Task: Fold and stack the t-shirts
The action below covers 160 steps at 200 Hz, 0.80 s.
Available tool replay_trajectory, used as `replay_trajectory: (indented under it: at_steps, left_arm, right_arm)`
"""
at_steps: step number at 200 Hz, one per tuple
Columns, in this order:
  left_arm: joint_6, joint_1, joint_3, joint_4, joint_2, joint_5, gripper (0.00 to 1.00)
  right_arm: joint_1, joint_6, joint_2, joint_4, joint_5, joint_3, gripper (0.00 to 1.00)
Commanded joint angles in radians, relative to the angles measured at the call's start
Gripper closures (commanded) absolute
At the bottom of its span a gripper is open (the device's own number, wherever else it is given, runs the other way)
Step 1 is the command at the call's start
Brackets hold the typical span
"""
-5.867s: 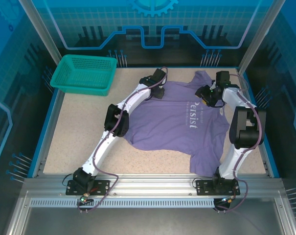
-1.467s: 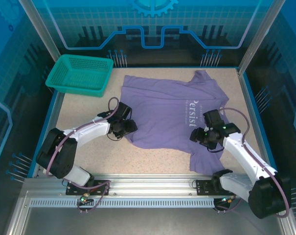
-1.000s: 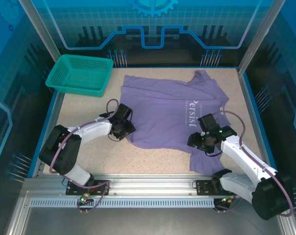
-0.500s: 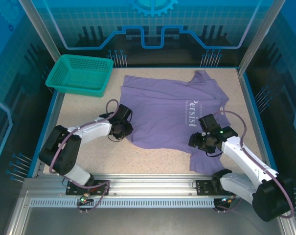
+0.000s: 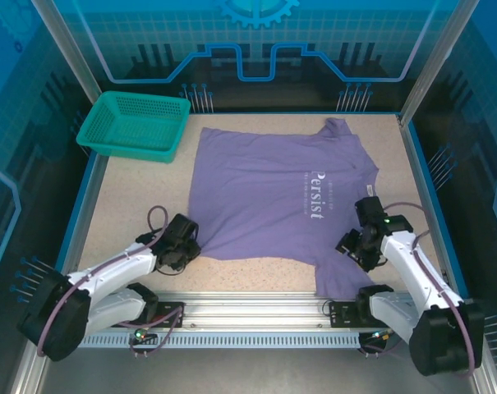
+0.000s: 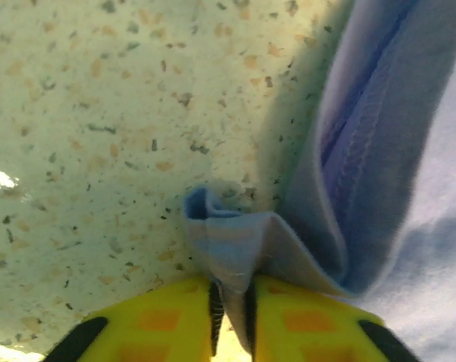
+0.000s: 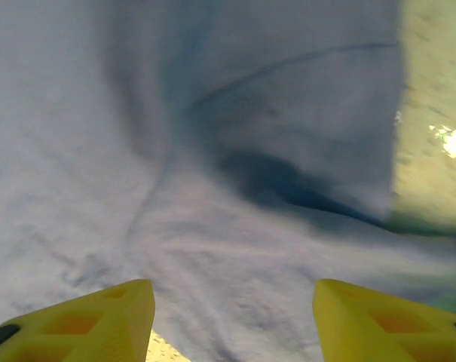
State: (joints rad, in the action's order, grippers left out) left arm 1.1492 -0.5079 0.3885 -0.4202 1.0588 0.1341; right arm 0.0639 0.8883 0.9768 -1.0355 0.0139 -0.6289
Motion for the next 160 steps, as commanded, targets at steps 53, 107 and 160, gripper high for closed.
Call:
replay_trajectory:
  at_steps: [53,107,160]
  left_arm:
    - [0.091,-0.016,-0.069,-0.180,-0.288,0.090,0.39]
    - [0.096,-0.014,-0.118,-0.192,-0.340,0.134,0.35]
    - [0.034,-0.006,-0.092,-0.030,-0.278,0.124,0.39]
  right_arm:
    - [-0.159,0.109,-0.087,-0.238,-0.032,-0.006,0.43]
    - [-0.091,0.136,-0.011,-0.253,-0.105,0.002,0.47]
    - [0.174,0.240,0.084,-0.193,-0.156,0.032,0.45]
